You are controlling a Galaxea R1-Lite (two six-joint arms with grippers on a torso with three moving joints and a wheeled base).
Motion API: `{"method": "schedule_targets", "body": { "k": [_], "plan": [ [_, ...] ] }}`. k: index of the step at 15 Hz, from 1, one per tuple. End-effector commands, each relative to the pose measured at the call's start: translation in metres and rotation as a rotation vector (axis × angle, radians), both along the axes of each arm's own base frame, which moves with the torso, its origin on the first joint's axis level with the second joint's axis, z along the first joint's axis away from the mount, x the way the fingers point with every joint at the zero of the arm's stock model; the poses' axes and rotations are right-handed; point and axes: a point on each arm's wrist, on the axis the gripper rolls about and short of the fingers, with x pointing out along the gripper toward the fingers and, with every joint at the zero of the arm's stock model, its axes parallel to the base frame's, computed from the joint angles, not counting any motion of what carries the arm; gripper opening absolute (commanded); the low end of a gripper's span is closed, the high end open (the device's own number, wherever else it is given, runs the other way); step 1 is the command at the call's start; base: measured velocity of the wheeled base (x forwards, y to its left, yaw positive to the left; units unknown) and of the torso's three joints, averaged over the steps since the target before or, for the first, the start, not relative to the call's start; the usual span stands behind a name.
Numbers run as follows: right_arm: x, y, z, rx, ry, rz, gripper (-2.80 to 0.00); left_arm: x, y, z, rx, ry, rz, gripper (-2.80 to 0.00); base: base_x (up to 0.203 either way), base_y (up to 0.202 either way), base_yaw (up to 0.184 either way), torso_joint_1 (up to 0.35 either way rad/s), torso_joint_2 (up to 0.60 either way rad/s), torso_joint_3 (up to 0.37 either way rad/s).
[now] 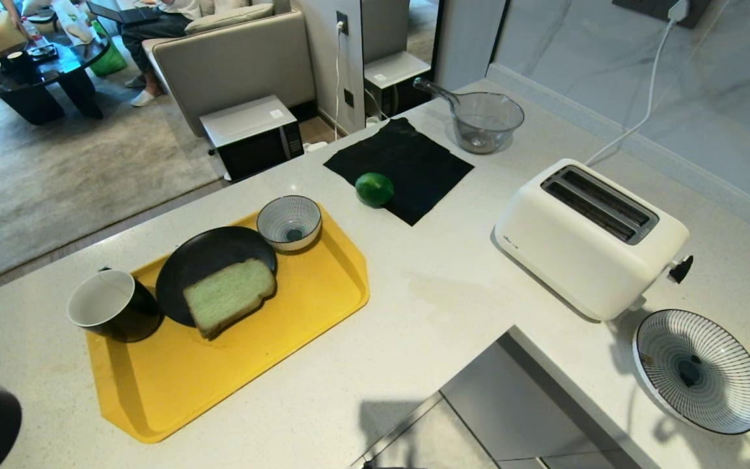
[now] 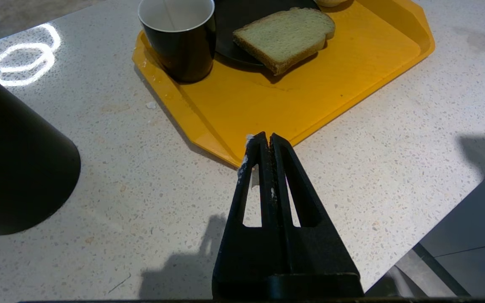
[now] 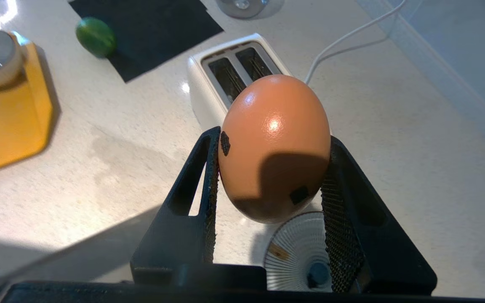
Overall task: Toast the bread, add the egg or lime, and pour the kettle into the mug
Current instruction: Put the egg in the bowl
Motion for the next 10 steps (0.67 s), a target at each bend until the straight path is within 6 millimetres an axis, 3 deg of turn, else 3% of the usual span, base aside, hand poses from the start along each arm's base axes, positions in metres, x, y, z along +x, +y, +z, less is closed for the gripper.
{"method": "schedule_targets", "body": {
  "k": [1,10],
  "plan": [
    [0.010,0.002,0.001,0.078,-0.010,0.006,-2.80,0.001,0.000,-0.005,0.000,0.015,0.001,-2.80,0.000,0.000,0.000,0.000,0.00,0.000],
    [0.068,0.015,-0.018,0.166,-0.096,0.037,-2.80,0.001,0.000,-0.005,-0.001,0.015,0.001,-2.80,0.000,0.000,0.000,0.000,0.00,0.000]
  ]
}}
